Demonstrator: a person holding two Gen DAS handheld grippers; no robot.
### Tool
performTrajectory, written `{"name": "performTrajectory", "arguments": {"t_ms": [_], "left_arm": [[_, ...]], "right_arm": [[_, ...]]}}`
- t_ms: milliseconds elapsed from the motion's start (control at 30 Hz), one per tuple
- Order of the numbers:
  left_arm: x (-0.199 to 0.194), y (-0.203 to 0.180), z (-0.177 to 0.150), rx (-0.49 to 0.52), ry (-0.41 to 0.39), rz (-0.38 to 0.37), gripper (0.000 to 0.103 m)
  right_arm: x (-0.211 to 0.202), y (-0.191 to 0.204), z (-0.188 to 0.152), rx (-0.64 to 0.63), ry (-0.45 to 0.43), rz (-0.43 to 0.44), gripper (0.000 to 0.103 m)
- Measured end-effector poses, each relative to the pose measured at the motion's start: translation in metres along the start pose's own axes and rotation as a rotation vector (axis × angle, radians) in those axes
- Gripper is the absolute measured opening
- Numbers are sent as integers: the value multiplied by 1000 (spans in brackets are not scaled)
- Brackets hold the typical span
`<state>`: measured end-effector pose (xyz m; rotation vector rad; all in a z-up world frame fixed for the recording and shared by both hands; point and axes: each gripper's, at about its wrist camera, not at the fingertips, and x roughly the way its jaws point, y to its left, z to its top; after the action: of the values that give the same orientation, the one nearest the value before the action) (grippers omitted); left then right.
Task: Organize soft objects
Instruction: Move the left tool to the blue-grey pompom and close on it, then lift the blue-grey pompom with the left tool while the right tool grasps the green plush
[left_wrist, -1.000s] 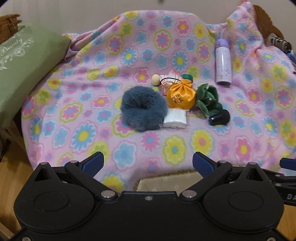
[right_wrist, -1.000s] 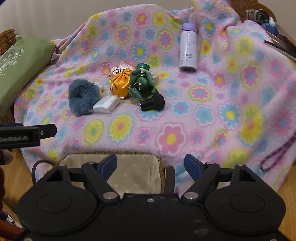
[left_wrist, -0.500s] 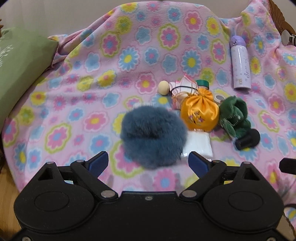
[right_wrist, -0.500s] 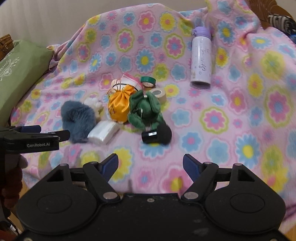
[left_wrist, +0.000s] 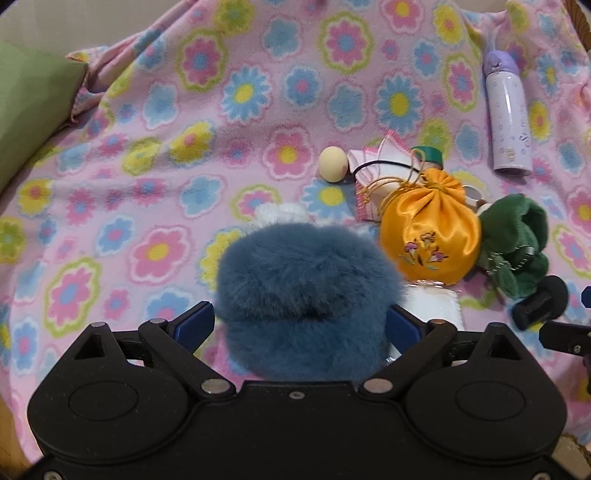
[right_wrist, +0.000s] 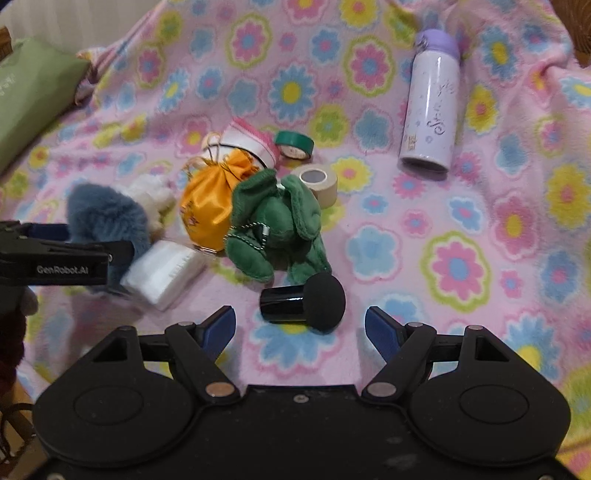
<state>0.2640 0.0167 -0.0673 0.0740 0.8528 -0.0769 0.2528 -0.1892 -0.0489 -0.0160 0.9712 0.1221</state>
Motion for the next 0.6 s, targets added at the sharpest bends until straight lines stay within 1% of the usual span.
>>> {"name": "performTrajectory", "arguments": {"t_ms": [167, 200, 267, 300, 367, 500, 600], "left_arm": [[20, 1, 6, -13, 23, 12, 96], [24, 2, 7, -16, 28, 15, 96], [31, 4, 8, -24, 37, 21, 96], [35, 6, 8, -28, 41, 22, 96], [41, 8, 8, -36, 48, 21, 100], [45, 8, 7, -30, 29, 20, 101], [48, 10, 6, -41, 22, 5, 101]], "right_arm": [[24, 0, 5, -24, 14, -48, 75], [27, -2, 5, -20, 17, -47, 75], [31, -5, 5, -3, 17, -25, 66], [32, -5, 5, 0, 16, -15, 66], [36, -4, 4, 0, 13, -15, 66], [39, -5, 5, 8, 12, -6, 68], [42, -4, 6, 4, 8, -9, 71]]}}
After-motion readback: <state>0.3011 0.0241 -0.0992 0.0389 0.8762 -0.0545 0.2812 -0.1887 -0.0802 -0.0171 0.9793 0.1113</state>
